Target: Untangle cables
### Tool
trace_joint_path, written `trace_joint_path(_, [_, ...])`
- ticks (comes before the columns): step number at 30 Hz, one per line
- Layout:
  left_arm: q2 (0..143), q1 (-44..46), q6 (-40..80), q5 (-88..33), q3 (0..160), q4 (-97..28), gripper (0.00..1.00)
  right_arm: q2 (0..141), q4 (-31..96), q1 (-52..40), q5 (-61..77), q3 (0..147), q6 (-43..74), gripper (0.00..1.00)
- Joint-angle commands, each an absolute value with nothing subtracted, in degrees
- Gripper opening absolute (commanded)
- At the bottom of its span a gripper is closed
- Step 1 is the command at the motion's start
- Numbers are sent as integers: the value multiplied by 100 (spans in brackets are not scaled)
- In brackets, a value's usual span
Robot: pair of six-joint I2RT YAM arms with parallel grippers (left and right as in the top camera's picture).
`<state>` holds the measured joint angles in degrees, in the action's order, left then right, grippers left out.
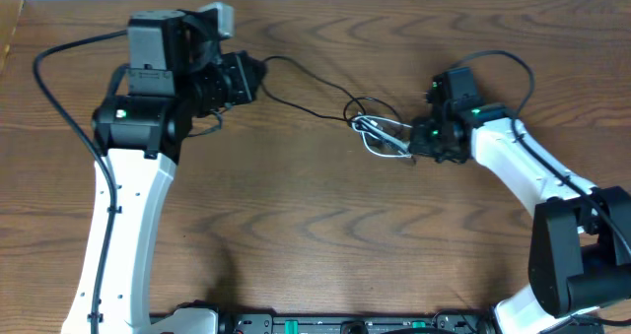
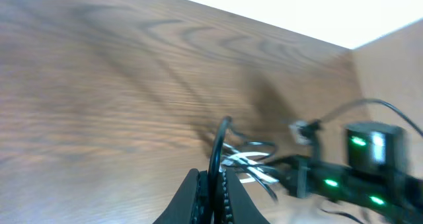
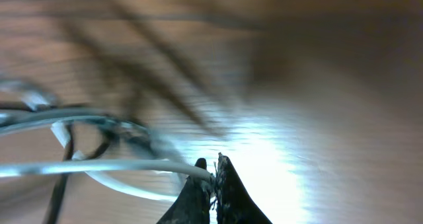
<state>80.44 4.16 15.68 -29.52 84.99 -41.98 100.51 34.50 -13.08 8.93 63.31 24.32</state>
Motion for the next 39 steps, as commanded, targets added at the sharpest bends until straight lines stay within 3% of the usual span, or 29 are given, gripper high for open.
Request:
trace_joint_path(1, [7872,226,1573,-2073,8626,-4329,7,10084,3636,-1118,296,6357,2749,1])
trace_joint_path(13, [8112,167,1505,-515,8619,-5719,7,10057,3820,-587,753,6359,2561,1])
trace_joint_path(27, [8871,167,1507,167,8619,-6080,8,8685,4112,1494,2344,6364,1693,1])
trace_joint_path(32, [8914,169,1361,-353,8619,-6075,8,8278,3913,1664,3479,6364,1376,1])
trace_joint_path(36, [9030,231,703,-1640,8608,-6049,12,8197,3922,1345,3503,6364,1343,1])
trace_joint_path(39, [9111,305,707,-1531,8576,-6123,12,8208,3920,1142,3323,6364,1358,1])
